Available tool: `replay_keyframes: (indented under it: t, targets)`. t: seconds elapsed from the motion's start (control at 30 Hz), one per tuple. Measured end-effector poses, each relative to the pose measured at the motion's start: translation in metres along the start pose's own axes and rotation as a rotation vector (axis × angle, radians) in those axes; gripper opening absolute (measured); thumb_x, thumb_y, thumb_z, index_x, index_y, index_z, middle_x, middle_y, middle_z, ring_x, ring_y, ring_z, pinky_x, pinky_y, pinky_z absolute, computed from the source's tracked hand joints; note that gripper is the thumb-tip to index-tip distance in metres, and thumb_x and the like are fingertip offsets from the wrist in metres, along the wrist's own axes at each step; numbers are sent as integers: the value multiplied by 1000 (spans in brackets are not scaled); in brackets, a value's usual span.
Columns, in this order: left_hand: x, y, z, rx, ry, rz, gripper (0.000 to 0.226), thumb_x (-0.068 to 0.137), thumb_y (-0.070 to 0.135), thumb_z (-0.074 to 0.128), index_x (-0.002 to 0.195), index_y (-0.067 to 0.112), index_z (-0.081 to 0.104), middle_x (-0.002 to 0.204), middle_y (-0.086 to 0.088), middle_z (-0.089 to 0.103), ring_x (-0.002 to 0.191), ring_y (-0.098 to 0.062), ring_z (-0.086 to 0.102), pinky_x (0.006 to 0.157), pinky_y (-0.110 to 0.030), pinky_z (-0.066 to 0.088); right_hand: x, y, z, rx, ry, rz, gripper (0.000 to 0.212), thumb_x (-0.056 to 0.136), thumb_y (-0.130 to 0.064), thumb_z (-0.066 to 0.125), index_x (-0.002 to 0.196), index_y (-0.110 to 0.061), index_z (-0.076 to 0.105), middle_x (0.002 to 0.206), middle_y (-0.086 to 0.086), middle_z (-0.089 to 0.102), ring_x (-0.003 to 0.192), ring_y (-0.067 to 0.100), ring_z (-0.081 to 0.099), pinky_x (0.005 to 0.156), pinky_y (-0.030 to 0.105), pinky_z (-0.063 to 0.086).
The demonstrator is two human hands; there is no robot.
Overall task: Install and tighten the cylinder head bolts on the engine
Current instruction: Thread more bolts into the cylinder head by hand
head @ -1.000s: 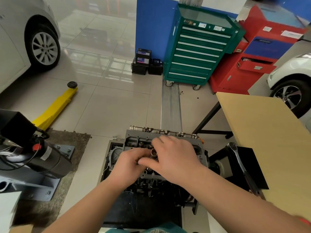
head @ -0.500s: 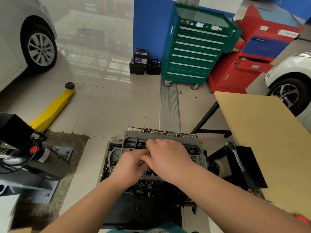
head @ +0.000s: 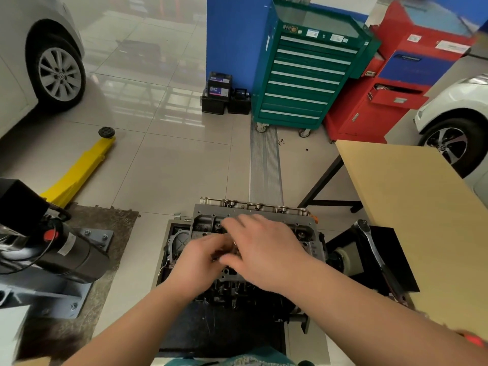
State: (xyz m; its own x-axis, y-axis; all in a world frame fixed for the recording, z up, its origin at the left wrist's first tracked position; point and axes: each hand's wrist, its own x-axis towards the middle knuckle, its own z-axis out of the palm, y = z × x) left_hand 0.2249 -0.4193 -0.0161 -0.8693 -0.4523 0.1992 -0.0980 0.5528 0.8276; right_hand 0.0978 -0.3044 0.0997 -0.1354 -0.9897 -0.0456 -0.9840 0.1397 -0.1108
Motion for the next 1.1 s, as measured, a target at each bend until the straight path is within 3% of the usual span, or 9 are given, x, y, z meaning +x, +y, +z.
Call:
replay_keyframes:
  t: [0.17, 0.33, 0.43, 0.53, 0.67, 0.77, 0.87, 0.93, 1.1]
  targets:
    - [7, 3, -11, -36, -154, -22, 28, 96, 38, 59, 106, 15, 72, 96, 7, 72, 92, -13, 70, 81, -41, 58, 7, 2, -8, 38, -123, -24, 20, 94, -10, 63, 112, -14, 57, 100, 1, 44, 90, 21, 51, 68, 33, 37]
    - [8, 5, -1, 90, -100, 5, 12, 84, 15, 73, 96, 19, 72, 92, 14, 66, 85, -4, 65, 74, -31, 56, 12, -14, -5, -116, 40, 79, 16, 96, -30, 66, 97, -15, 68, 89, 2, 64, 78, 23, 67, 58, 32, 39]
    - [7, 2, 4, 139, -57, -38, 20, 83, -5, 67, 82, 15, 64, 75, 15, 61, 69, -2, 59, 62, -35, 53, 9, -12, -2, 3, 32, 101, 32, 103, -44, 51, 117, -17, 61, 103, 3, 68, 92, 28, 67, 65, 36, 42]
    - [10, -6, -5, 124, -202, -50, 4, 95, 4, 66, 96, 5, 69, 87, -6, 70, 80, -24, 68, 75, -47, 56, 4, 0, -3, 27, -25, -62, 37, 99, -36, 62, 132, -24, 50, 113, 0, 64, 100, 25, 62, 68, 38, 43]
    - [13, 1, -16, 5, -346, 26, 17, 99, 9, 64, 99, 26, 64, 90, 7, 71, 82, -16, 69, 77, -42, 57, 2, -1, -1, -14, 0, -21, 24, 102, -39, 57, 109, -16, 57, 93, 2, 66, 85, 27, 66, 62, 35, 37]
    - [8, 2, -13, -37, -213, 19, 17, 95, 23, 73, 109, 28, 67, 99, 20, 71, 96, -5, 70, 83, -30, 57, 5, -2, 4, -191, 35, 152, 54, 101, -65, 37, 99, -19, 64, 77, 1, 66, 72, 27, 66, 54, 34, 34]
    - [2, 0, -9, 6, -74, 52, 10, 92, 26, 69, 101, 31, 68, 88, 25, 67, 82, -1, 67, 71, -27, 54, 5, 0, 4, -99, 52, 123, 54, 96, -72, 43, 111, -23, 59, 93, -1, 66, 86, 25, 66, 59, 36, 41]
    - [4, -1, -8, 68, -85, 85, 18, 91, 13, 67, 106, 22, 71, 91, 18, 70, 82, -4, 69, 70, -32, 58, 3, 2, -2, 24, -16, 4, 42, 95, -54, 61, 125, -26, 50, 113, -2, 61, 102, 22, 60, 67, 37, 45]
    - [11, -5, -14, 3, -199, 64, 19, 95, 22, 72, 114, 19, 70, 102, 9, 72, 98, -10, 70, 85, -39, 59, 5, 2, -3, 41, -64, -13, 24, 92, -10, 65, 114, -14, 55, 105, 4, 51, 95, 24, 53, 71, 34, 35]
